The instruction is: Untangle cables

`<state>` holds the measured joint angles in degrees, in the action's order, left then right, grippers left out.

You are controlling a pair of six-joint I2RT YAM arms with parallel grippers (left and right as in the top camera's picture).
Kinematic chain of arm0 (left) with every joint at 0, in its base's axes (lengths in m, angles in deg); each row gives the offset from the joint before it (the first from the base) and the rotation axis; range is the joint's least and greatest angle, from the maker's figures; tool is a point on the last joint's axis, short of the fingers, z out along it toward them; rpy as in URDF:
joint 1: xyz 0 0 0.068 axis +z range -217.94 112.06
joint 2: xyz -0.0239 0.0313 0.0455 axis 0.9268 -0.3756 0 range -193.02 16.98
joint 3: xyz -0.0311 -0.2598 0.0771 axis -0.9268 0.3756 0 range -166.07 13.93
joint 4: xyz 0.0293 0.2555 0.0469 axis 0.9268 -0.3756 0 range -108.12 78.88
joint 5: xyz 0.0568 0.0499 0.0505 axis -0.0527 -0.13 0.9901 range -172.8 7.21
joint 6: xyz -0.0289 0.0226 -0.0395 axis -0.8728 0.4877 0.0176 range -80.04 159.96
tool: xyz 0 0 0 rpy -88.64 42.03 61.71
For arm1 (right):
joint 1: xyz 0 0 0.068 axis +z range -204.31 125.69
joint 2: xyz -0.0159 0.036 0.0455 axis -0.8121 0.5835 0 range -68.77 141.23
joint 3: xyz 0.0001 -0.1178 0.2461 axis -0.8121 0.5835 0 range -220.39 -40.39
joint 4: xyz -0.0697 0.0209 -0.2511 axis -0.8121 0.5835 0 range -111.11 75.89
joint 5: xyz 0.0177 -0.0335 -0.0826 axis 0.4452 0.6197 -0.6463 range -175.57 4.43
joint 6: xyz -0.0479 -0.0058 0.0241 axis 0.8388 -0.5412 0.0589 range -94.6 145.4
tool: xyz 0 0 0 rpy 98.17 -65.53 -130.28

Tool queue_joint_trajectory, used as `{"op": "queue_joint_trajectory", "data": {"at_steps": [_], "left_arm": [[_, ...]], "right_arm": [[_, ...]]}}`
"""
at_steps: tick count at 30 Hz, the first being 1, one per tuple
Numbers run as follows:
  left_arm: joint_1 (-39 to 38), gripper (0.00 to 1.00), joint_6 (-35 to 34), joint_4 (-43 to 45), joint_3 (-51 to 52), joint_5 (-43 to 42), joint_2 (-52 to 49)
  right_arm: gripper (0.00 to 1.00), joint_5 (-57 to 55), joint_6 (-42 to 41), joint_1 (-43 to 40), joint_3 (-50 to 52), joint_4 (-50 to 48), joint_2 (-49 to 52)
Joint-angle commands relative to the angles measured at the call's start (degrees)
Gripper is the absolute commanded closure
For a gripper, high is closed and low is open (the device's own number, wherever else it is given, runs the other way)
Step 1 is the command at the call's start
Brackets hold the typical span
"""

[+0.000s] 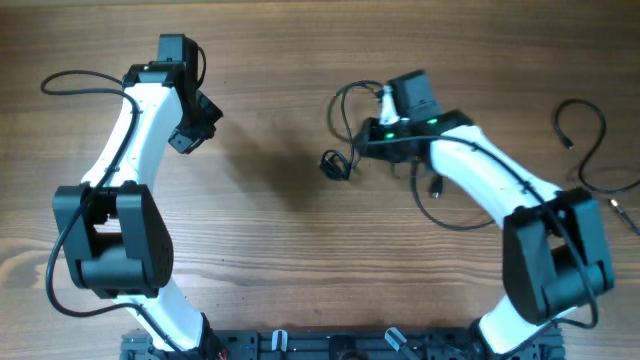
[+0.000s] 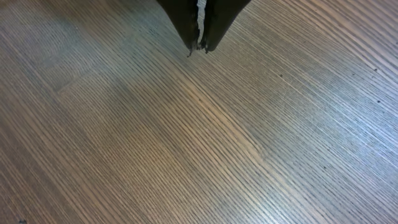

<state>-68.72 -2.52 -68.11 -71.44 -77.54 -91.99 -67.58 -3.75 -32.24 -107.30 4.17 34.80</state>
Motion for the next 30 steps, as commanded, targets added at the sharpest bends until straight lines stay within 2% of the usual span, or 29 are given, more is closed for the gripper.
{"op": "queue_joint_trajectory", "data": {"at_steps": [1,8,11,13,14,20,27,30], "left_arm": [[0.26,0.91,0.07,-0.02,0.07,-0.74,-0.72],[0.26,0.90,0.07,-0.02,0.07,-0.74,-0.72],[0.26,0.89,0.07,0.02,0.07,-0.74,-0.72],[0.26,0.89,0.07,0.22,0.07,-0.74,-0.72],[0.26,0.89,0.07,0.24,0.07,-0.74,-0.72],[0.26,0.87,0.07,0.42,0.07,-0.74,-0.72],[0.26,0.82,0.59,0.37,0.07,-0.87,-0.72],[0.33,0.82,6.58,1.36,0.07,-5.42,-0.72]], "right_arm": [[0.60,0.46,-5.03,4.37,-0.09,-2.32,2.05],[0.59,-4.83,-6.03,9.77,-0.09,-5.40,5.18],[0.72,-3.91,-9.16,10.82,-0.09,-5.77,6.10],[0.91,-2.73,-11.17,11.34,-0.09,-5.81,6.29],[0.96,-1.62,-11.82,11.61,-0.09,-6.14,6.32],[0.96,9.46,-15.37,13.92,-0.09,-12.59,6.40],[0.96,12.55,-22.45,17.44,-0.09,-18.49,6.49],[0.96,12.52,-21.81,18.32,-0.09,-18.36,6.49]]}}
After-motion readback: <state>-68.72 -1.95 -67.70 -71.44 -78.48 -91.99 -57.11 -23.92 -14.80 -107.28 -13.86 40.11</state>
